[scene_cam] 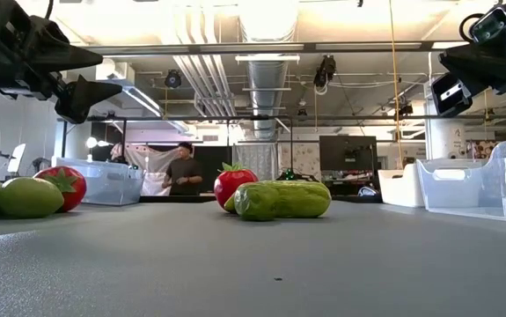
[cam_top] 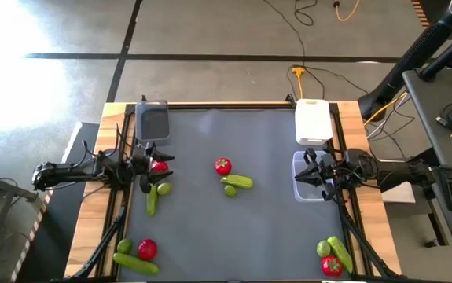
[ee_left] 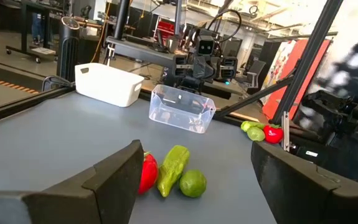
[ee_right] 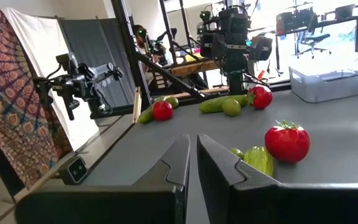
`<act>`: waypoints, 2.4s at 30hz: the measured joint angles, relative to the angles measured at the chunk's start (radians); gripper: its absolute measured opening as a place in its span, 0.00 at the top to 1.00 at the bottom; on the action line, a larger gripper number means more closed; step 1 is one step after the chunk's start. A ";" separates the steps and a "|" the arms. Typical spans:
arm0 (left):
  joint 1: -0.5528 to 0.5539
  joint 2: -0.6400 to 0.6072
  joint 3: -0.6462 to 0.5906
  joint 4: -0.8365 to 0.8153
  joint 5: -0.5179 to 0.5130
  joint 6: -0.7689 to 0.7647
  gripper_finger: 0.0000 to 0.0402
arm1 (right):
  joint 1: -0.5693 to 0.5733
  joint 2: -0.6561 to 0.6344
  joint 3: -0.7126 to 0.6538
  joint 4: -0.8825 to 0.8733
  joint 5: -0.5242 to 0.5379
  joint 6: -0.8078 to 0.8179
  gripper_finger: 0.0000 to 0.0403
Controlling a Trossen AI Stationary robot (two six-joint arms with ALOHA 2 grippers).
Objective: Sort produce into baskets
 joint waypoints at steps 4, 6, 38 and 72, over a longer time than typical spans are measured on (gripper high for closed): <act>0.000 0.000 0.000 0.000 0.000 0.000 0.30 | 0.000 0.000 0.000 0.000 0.000 0.000 0.94; 0.000 0.000 0.000 0.000 0.000 0.000 0.30 | 0.000 0.000 0.000 0.000 0.000 -0.001 0.94; 0.000 0.000 0.000 0.000 0.000 0.000 0.30 | -0.003 -0.001 0.015 -0.005 0.025 -0.008 0.94; -0.018 0.079 0.019 0.666 -0.372 -0.648 0.30 | -0.003 -0.001 0.018 -0.003 0.026 -0.007 0.94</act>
